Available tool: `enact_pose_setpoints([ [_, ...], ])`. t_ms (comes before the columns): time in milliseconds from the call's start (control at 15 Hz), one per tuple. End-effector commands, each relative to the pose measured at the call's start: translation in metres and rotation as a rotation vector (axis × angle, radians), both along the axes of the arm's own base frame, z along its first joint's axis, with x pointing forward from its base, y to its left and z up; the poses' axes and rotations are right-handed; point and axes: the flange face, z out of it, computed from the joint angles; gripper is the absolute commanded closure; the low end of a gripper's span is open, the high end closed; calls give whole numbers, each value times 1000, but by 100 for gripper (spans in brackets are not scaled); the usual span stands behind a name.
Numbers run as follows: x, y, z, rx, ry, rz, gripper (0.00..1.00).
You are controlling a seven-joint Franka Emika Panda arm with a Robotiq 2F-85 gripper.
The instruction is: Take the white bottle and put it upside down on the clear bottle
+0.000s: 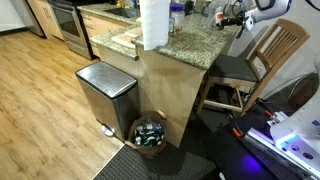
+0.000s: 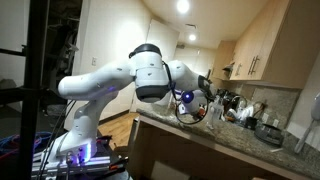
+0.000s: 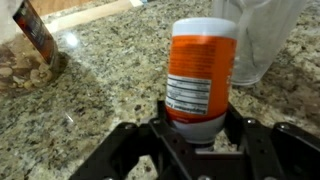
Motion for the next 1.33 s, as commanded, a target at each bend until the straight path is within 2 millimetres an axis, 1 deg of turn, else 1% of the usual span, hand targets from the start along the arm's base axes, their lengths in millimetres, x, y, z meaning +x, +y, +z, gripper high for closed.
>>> enact_pose_setpoints([
  [0, -9, 11, 4, -69, 120, -54, 75],
  [133, -8, 14, 3, -106, 127, -36, 75],
  [400, 2, 10, 15, -222, 60, 26, 75],
  [533, 6, 4, 20, -279, 26, 52, 75],
  [733, 18, -18, 35, -384, -59, 87, 75],
  [800, 27, -34, 45, -388, -131, 84, 75],
  [867, 19, -13, 28, -347, -51, 82, 50],
  [1000, 25, -27, 40, -370, -97, 75, 50],
  [1067, 25, -31, 42, -376, -105, 72, 50],
  [1133, 25, -32, 43, -378, -107, 72, 75],
  [1267, 36, -26, 39, -334, -236, 150, 75],
])
